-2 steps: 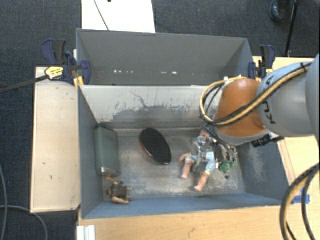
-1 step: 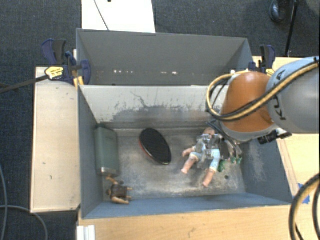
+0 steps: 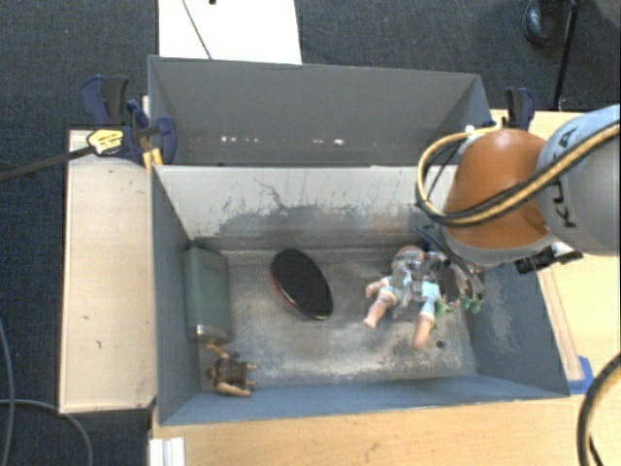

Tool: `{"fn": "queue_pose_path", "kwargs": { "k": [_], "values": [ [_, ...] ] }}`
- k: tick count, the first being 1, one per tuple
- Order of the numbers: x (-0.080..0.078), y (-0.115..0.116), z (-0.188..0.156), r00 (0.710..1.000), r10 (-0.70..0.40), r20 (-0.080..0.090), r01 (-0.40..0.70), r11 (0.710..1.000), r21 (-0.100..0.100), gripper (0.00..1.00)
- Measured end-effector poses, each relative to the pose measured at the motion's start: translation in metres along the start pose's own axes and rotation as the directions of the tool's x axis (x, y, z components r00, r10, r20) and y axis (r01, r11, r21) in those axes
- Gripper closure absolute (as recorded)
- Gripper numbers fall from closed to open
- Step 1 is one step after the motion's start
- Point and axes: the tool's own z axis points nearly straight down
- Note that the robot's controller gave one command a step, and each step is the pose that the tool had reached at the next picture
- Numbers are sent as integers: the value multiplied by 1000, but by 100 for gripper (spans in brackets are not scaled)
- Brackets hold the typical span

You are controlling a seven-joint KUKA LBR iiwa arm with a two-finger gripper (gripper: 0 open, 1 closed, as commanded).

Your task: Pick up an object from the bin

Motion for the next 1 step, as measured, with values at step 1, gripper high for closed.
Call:
{"fn": "queue_pose_path", "kwargs": {
  "k": [1],
  "values": [
    [16, 8, -29, 999, 35, -19, -35, 999, 1, 100]
  ]
}}
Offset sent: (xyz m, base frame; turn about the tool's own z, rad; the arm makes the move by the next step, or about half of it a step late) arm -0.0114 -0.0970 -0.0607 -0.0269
